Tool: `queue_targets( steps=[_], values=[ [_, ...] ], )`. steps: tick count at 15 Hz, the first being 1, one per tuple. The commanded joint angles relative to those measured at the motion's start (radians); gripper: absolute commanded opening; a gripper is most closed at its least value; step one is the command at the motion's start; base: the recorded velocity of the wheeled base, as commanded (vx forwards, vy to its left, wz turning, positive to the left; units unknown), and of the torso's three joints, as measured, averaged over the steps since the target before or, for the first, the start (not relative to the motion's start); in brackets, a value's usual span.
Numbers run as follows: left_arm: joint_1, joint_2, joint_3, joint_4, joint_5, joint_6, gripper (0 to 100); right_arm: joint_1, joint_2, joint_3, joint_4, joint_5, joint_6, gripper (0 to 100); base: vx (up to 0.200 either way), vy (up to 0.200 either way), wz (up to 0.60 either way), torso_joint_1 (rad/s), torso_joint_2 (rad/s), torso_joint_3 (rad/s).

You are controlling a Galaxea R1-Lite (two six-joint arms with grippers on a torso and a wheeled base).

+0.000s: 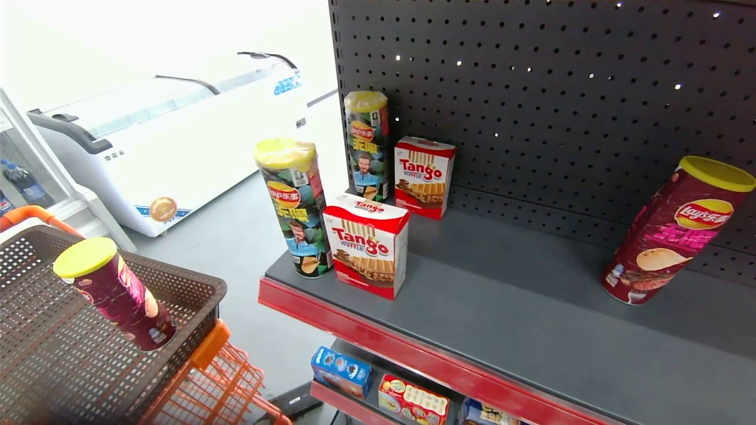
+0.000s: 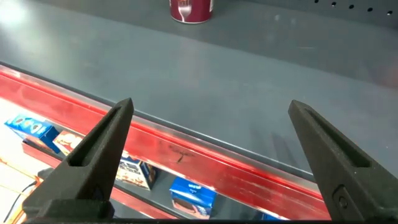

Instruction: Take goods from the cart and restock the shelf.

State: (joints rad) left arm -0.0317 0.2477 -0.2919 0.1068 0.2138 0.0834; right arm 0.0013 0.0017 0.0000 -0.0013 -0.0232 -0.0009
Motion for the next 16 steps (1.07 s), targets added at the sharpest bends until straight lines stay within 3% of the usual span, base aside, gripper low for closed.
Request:
queue_targets(
  steps=[1, 4, 5, 6, 7, 11, 13, 16],
  values=[
    [0.065, 0.259, -0.067, -0.021, 0.107, 0.006, 100, 0.0, 0.0, 0.0, 0.0, 0.0, -0.001, 100, 0.0, 0.0, 0.0, 0.0, 0.0, 0.0],
    [0.282, 0.421, -0.069, -0.027, -0.091, 0.007, 100, 0.0, 0.0, 0.0, 0.0, 0.0, -0.001, 100, 0.0, 0.0, 0.0, 0.0, 0.0, 0.0],
    [0.412, 0.529, -0.087, -0.027, -0.212, 0.021, 100, 0.0, 0.0, 0.0, 0.0, 0.0, -0.001, 100, 0.0, 0.0, 0.0, 0.0, 0.0, 0.0],
    [0.473, 0.604, -0.115, -0.03, -0.271, 0.045, 100, 0.0, 0.0, 0.0, 0.0, 0.0, -0.001, 100, 0.0, 0.0, 0.0, 0.0, 0.0, 0.0],
    [0.5, 0.676, -0.13, -0.061, -0.274, 0.058, 100, 0.0, 0.0, 0.0, 0.0, 0.0, -0.001, 100, 0.0, 0.0, 0.0, 0.0, 0.0, 0.0],
    [0.5, 0.878, -0.067, -0.335, -0.271, 0.061, 100, 0.0, 0.0, 0.0, 0.0, 0.0, -0.001, 100, 0.0, 0.0, 0.0, 0.0, 0.0, 0.0],
    [0.495, 0.938, -0.024, -0.423, -0.274, 0.061, 100, 0.0, 0.0, 0.0, 0.0, 0.0, 0.001, 100, 0.0, 0.0, 0.0, 0.0, 0.0, 0.0],
    [0.421, 1.045, 0.043, -0.596, -0.277, 0.058, 100, 0.0, 0.0, 0.0, 0.0, 0.0, -0.001, 100, 0.0, 0.0, 0.0, 0.0, 0.0, 0.0]
  ],
)
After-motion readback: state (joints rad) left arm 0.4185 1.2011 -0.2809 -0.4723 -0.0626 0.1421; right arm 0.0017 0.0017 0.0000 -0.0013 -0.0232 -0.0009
